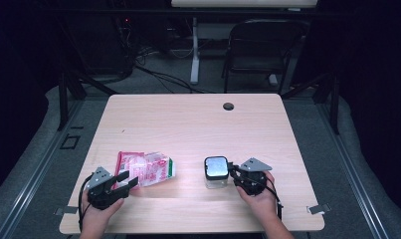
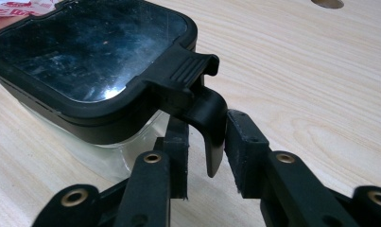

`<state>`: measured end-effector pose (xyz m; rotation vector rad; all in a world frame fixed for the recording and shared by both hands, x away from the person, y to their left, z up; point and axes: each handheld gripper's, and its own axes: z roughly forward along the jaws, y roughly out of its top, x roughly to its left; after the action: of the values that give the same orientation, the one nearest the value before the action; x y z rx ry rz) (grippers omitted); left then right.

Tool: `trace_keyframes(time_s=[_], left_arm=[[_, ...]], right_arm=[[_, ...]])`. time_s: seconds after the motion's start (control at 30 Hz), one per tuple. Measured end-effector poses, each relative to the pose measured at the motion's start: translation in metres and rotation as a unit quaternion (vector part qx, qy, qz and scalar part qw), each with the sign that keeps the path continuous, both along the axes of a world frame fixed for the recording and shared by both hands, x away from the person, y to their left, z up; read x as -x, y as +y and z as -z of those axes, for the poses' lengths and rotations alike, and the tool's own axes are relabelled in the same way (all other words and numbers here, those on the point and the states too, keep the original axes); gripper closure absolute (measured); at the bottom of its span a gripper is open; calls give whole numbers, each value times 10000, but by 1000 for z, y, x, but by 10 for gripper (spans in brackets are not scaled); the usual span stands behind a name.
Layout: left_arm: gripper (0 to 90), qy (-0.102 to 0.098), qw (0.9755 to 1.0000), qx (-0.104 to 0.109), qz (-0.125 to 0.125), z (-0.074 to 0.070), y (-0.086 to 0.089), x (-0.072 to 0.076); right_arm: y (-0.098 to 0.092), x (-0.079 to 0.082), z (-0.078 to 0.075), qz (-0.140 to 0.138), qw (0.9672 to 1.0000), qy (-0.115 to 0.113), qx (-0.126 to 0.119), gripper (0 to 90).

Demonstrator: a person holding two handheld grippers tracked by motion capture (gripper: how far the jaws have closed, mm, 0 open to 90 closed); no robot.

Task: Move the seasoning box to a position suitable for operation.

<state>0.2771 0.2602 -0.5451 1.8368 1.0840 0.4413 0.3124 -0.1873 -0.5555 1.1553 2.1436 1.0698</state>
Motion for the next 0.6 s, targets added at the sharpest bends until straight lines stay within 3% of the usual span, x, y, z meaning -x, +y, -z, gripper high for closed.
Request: trace_keyframes(time_s=[0.1, 0.4, 0.6], left_arm=[[532, 19, 10000, -45, -48, 0, 3, 3], [532, 15, 9999, -120, -64, 1, 4, 5], [531, 11, 9999, -109, -12, 2, 1, 3]], right_arm=[[-2, 0, 0, 19, 9999, 69, -142, 711], [-6, -1, -1, -37, 9989, 185, -435, 832], [-3, -1, 2, -44, 9995, 142, -287, 775]])
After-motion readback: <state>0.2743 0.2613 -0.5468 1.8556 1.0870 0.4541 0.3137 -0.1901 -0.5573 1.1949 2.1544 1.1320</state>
